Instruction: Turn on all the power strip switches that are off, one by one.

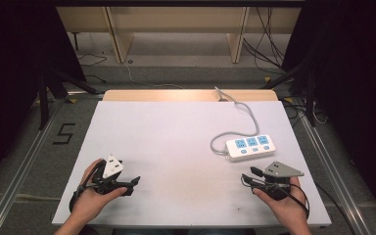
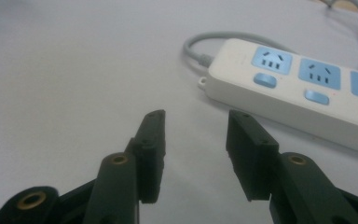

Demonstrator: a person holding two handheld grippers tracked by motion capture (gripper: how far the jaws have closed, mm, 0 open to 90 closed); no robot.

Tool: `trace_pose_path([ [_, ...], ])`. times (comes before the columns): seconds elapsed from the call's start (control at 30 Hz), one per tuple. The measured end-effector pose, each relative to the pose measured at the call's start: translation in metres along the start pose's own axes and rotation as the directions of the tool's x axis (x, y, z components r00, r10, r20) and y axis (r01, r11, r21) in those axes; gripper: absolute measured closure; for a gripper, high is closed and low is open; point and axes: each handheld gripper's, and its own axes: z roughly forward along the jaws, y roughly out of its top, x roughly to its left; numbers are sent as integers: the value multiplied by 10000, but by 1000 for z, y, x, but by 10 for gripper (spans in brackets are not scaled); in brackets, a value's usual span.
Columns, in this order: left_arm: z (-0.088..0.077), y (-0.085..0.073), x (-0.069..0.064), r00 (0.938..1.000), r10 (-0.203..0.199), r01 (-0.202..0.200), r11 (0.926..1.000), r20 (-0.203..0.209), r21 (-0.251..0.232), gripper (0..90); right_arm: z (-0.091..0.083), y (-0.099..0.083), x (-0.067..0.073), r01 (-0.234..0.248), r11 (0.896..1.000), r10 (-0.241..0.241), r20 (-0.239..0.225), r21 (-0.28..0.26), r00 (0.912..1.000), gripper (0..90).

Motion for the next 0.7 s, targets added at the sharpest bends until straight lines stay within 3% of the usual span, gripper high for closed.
trace_pose_path([
  [0.07, 0, 0, 0, 10000, -10, 10, 10000, 4, -16, 166, -2, 1, -2, 14, 9999, -17, 235, 151, 9997, 623],
  [0.2, -1, 0, 1, 10000, -10, 10, 10000, -6, -71, 167, -5, 6, -6, 84, 9994, -90, 165, 349, 9998, 679],
  [0.4, 0, -1, 1, 9999, -105, 104, 9999, -49, -82, 170, -8, 17, -14, 325, 9970, -378, 752, 700, 9964, 885],
  [0.6, 0, 0, 1, 10000, -24, 24, 10000, 5, -28, 171, -2, 25, -30, -277, 9922, 180, 804, 1217, 9966, 900],
  [0.7, 0, 0, 0, 10000, 13, -13, 10000, 1, -74, 170, 2, 31, -36, -342, 9905, 230, 843, 1331, 9962, 900],
])
